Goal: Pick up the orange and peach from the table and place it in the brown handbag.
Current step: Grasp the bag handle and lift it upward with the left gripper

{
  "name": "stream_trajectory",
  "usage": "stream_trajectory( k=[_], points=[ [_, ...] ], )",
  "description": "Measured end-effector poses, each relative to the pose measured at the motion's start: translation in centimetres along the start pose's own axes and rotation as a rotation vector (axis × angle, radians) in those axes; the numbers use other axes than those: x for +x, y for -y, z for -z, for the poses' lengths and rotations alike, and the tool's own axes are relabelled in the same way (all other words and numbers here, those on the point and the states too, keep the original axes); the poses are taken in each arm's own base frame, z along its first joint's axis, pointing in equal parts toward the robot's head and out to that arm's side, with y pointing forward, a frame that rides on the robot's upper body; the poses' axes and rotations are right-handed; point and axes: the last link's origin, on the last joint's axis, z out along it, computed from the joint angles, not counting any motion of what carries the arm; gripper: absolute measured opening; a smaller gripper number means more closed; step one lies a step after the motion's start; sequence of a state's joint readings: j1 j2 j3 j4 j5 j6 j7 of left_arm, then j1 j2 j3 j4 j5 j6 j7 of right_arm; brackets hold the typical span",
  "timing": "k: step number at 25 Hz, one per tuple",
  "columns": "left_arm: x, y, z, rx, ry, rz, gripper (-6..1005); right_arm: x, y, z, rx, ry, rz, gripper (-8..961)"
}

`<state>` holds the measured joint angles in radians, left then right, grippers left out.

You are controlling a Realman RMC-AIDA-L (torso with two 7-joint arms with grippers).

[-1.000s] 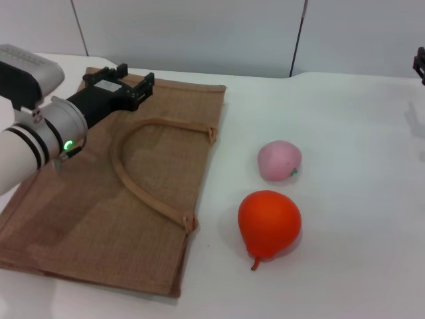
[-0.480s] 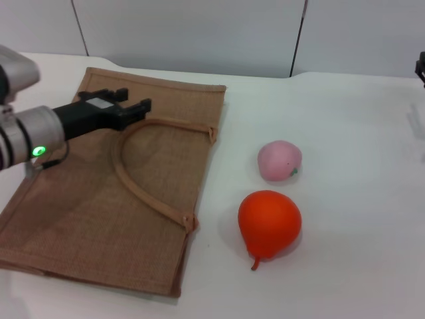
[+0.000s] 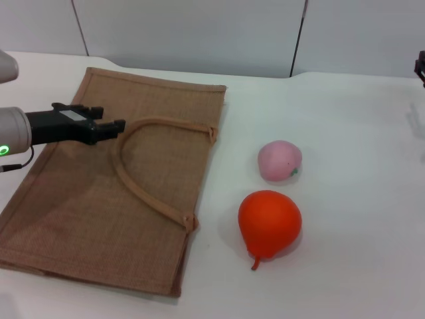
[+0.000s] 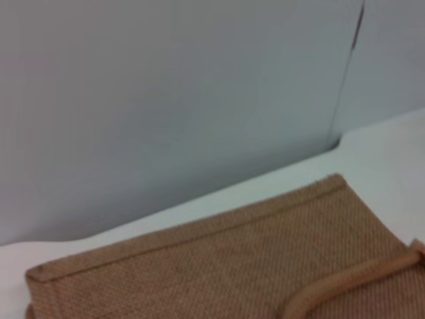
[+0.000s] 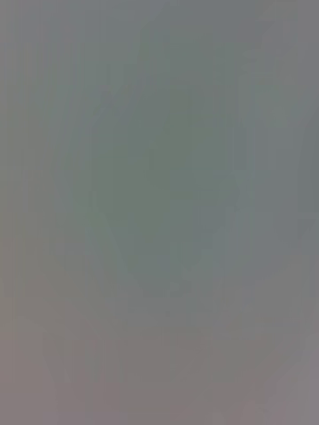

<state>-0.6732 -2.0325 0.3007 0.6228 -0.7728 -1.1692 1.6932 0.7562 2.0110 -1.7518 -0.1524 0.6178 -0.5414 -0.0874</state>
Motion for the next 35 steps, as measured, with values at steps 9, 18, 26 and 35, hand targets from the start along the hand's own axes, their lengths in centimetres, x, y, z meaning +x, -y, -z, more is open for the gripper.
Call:
stream_trajectory(
  k=[9,18,26,35],
  points=[
    [0.7,-0.3,-0.7,-0.023,0.059,-0.027,579,-0.2,-0.1,-0.1,-0.002,0.004,0.0,701],
    [0.6,-0.1,-0.9,-0.013,0.114,-0.019,574,-0.3,-0.2,-0.1,-0.005,0.008,0.0,701],
    [0.4,0.0,-1.0,-0.011,0.168,-0.018,570,-0.3,-0.3,-0.1,-0.009,0.008,0.005,701],
    [0.9,-0.1,-1.5,-0.011,0.192,-0.039,565,-0.3,-0.4,-0.1,-0.013,0.008,0.009,701]
  ],
)
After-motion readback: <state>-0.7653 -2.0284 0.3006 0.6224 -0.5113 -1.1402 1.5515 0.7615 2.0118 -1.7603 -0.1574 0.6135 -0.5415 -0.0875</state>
